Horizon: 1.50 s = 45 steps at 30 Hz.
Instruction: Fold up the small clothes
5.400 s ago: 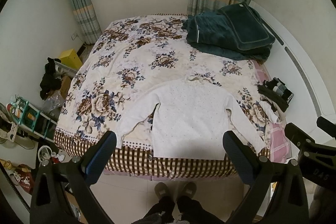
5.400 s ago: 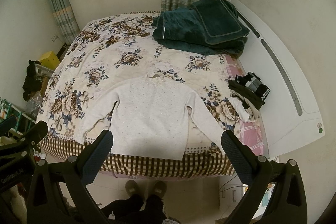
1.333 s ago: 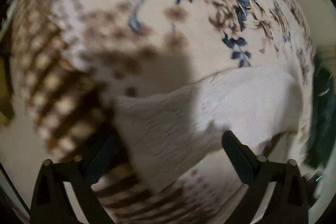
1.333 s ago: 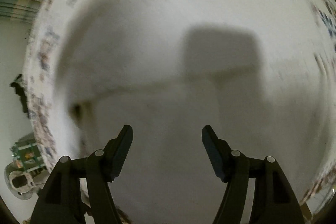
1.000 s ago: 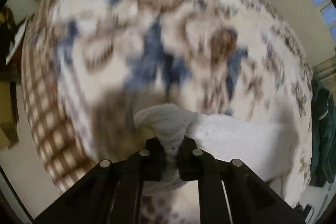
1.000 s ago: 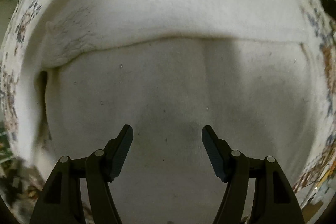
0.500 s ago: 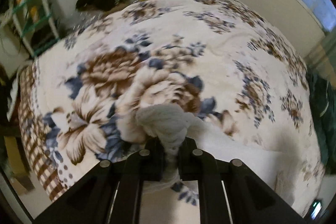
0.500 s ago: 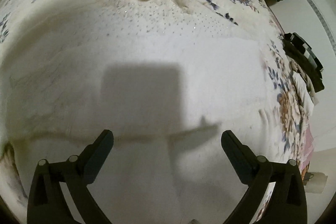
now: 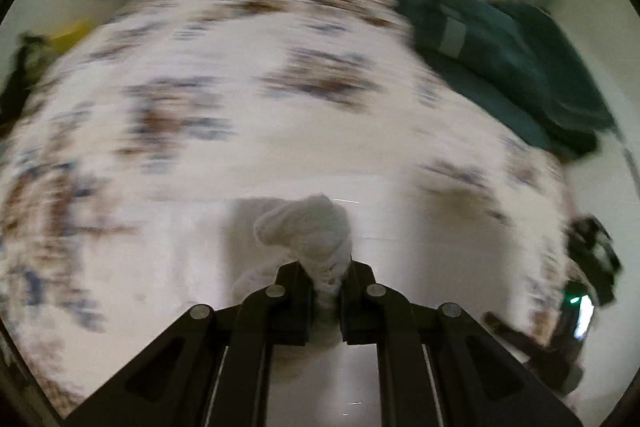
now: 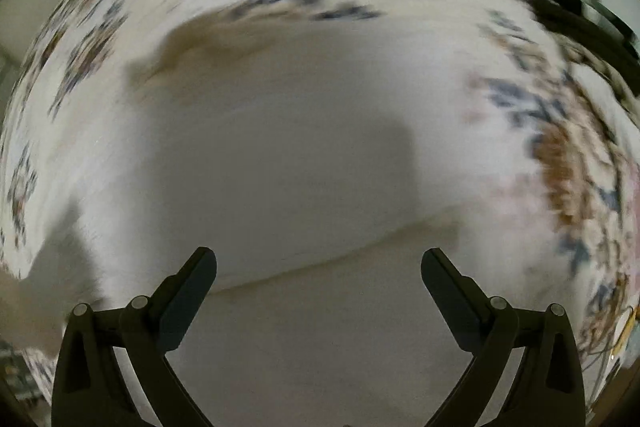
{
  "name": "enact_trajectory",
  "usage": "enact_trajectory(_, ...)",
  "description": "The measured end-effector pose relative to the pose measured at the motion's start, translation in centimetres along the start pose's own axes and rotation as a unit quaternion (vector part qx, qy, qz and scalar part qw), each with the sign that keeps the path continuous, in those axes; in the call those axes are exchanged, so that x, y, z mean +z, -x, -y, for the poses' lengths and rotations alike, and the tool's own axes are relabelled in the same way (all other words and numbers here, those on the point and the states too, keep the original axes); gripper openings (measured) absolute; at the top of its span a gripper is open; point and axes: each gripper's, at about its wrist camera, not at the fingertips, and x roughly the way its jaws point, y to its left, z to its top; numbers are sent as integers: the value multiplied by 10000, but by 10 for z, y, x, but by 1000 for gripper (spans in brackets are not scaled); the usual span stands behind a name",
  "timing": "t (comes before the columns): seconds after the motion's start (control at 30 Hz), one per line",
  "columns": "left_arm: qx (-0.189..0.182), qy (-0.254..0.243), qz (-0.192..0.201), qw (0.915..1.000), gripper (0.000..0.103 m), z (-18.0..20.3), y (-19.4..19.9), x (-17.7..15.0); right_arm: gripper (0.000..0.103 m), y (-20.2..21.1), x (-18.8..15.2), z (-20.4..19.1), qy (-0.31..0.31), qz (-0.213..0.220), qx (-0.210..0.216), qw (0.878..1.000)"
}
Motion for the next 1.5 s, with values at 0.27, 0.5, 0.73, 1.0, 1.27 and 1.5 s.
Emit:
enact_trajectory(0.27,-762,-690,-640,9926,8,226,-94,-30,103,8,33,178,-903,-102,-389,9951)
enact_trajectory(0.5,-180,-620,-756,9950,24,286,-131,-45,103,12,52,271,-1230,-411,220,9913)
enact_trajectory(0.73,1235,-690,232,9897,87,188,-73,-53,47,17,71,261,-1176,-839,1989,9693)
enact_trajectory(1.0,2905,373,-245,9558,87,22,-47,-106,62,-32,123,142,-359,-1122,2614,9580)
enact_trajectory(1.27,2988,1036,-537,9471,87,-48,-59,-143,9,-78,119,63,972,-1041,930,9854)
enact_trajectory(1.5,2758,1279,-518,9513,87,-72,-54,-143,9,-74,125,68,1007,-1261,614,9850)
